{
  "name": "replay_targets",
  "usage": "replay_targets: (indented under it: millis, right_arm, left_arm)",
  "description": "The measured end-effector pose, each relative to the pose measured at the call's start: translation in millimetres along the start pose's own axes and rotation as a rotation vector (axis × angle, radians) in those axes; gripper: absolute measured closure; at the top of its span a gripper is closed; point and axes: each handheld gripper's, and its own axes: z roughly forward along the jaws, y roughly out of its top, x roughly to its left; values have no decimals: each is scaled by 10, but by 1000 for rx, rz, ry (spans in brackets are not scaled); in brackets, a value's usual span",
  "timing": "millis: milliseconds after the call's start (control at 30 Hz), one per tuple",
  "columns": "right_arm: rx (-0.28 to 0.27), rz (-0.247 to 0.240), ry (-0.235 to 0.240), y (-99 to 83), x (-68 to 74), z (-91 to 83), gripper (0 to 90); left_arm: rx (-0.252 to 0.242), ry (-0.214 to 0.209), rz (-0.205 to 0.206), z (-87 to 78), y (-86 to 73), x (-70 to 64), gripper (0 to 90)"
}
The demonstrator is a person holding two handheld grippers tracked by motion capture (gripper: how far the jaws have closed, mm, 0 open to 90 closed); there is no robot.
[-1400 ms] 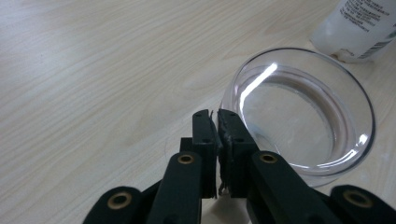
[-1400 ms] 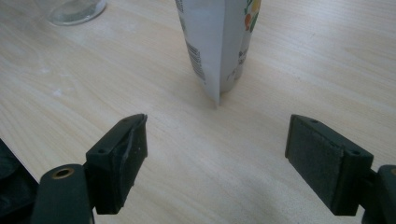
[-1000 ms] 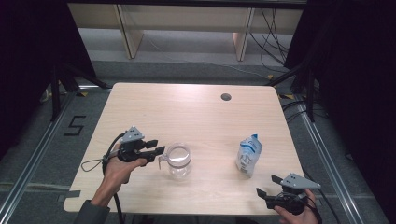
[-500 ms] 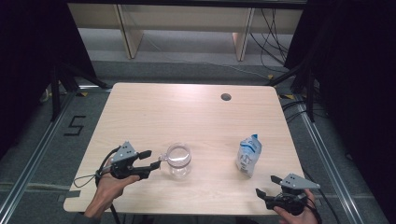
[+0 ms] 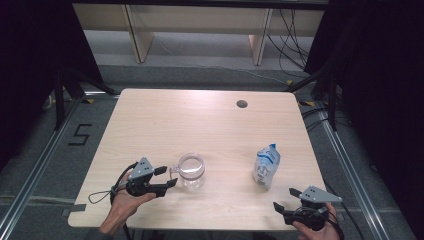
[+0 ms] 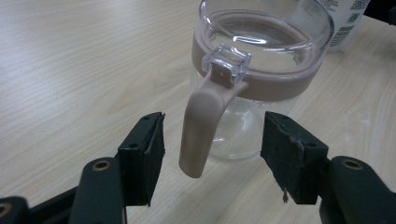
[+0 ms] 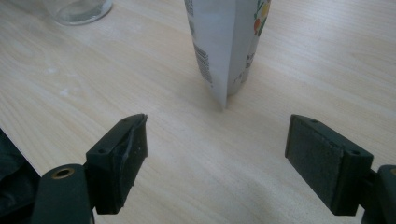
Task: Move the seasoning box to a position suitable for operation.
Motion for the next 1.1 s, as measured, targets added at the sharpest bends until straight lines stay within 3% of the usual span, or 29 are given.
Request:
replay_targets:
  millis: [133, 167, 233, 433, 500, 533, 567, 633, 667, 700, 733, 1033, 1100]
  right_arm:
    - [0, 0, 0, 1, -2, 0, 217]
    - [10, 33, 9, -3, 23, -2, 217]
    - [-2, -6, 1, -3, -5, 4, 217]
    - [-1, -5, 4, -1, -2, 4, 217]
    - [10, 34, 9, -2, 24, -2, 217]
    - [2, 36, 9, -4, 27, 6, 217]
    - [2, 6, 15, -1, -1, 8, 217]
    - [-3, 13, 10, -3, 3, 11, 217]
    - [5, 46, 7, -5, 33, 4, 217]
    - [3, 36, 11, -4, 28, 7, 217]
    - [-4, 14, 15, -3, 6, 14, 217]
    - [5, 14, 15, 1, 7, 10, 217]
    - [2, 14, 13, -2, 8, 17, 217]
  left_arm:
    - [1, 5, -2, 19, -4, -7, 401]
    - [1, 5, -3, 23, -2, -12, 404]
    - [5, 5, 2, 41, 1, -15, 411]
    - [13, 1, 5, 77, -4, -40, 435]
    - [13, 5, 10, 84, -3, -47, 446]
    - [9, -4, 14, 91, -4, -45, 452]
    - [8, -2, 16, 95, -4, -46, 460]
    - [13, 3, 24, 103, 0, -47, 475]
    - [15, 7, 27, 106, 0, -47, 482]
    - [14, 8, 24, 111, -1, -48, 490]
    - [13, 11, 31, 112, 1, -45, 499]
    - [2, 16, 67, 126, -1, -17, 618]
    - [21, 16, 96, 113, 7, -7, 652]
